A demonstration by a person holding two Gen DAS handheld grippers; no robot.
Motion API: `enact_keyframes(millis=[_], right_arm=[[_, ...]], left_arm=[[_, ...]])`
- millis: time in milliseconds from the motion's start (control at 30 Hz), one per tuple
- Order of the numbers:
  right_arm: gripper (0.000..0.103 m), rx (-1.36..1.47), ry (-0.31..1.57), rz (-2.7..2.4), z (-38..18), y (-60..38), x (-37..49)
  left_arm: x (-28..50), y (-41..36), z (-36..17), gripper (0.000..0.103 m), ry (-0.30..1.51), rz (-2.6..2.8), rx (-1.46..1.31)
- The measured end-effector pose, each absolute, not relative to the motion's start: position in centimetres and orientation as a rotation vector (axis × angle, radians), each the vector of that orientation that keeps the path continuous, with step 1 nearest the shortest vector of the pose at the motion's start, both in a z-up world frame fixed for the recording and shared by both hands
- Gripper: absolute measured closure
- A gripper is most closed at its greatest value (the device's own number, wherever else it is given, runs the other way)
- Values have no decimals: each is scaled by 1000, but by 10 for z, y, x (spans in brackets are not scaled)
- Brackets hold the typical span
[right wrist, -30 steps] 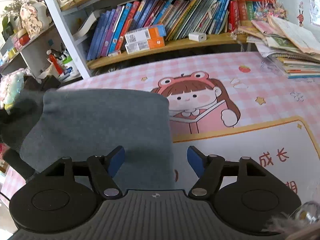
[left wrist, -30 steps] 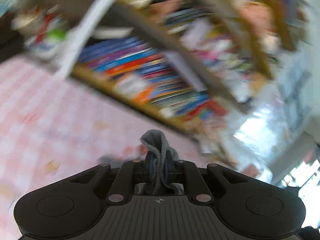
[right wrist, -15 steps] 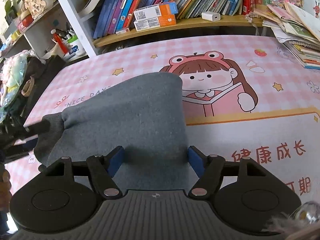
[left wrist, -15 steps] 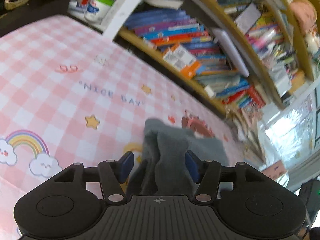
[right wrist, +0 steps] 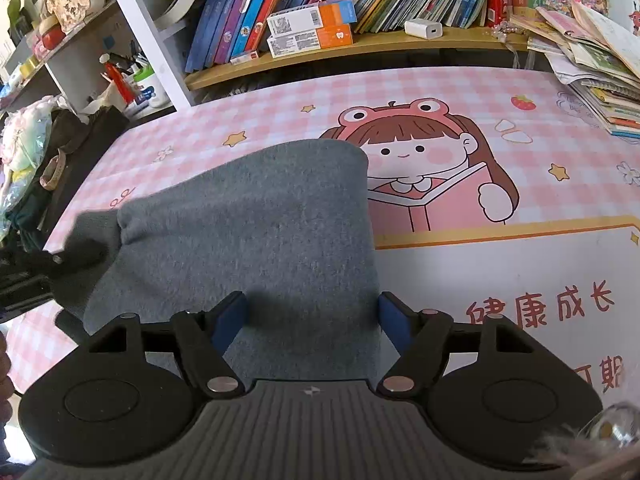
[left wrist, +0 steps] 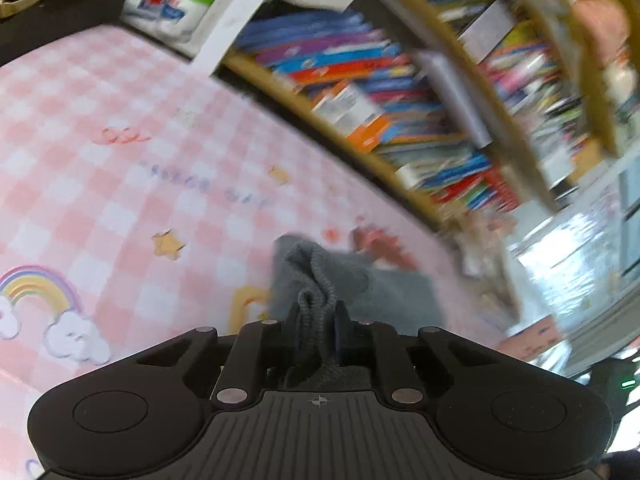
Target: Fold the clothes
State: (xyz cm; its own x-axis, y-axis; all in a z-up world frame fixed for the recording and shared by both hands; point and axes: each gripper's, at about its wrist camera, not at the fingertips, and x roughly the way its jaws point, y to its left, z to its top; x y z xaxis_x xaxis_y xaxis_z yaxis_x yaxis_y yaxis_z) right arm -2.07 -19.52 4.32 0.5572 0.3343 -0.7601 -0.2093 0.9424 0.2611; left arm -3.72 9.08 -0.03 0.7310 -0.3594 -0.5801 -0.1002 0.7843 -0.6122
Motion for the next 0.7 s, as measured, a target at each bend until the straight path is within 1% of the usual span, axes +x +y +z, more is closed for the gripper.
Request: enact_keyframes(millis=[67,100,167,233,300,333,367,400,467,533,600,700], right_arm=[[32,151,932,329,42,-195,-20],[32,154,934,331,41,-195,-20],[32,158,937,329,41,-195,-19],[32,170,936,325,41,-197,-18],[32,180,937,317,41,-199,-17],[32,185,938,313,40,-200,-17],[32,189,937,310,40,-200,-16],[32,191,938,309,40,-201,-15],[32,196,943,310,39,-200,-13],[31,199,949,315,38,-199,-12],[31,202,955,320,36,-199,-10],[30,229,973,324,32,-202,-7]], left_arm=[[-34,93,-15,86,805,-127,-695],[-34,95,-19,82,815,-118,-715],[-37,99,-16,78,799,-107,-740],[-42,103,-9,71,758,-102,-755],[-46,104,1,46,740,-71,-740],[-49,103,7,42,726,-68,-722],[-50,100,14,33,710,-81,-689],[-50,95,20,27,703,-100,-644],[-49,85,26,23,715,-133,-566],[-44,78,20,23,784,-147,-541],[-37,77,9,23,858,-140,-567],[-35,85,-4,23,895,-152,-660]])
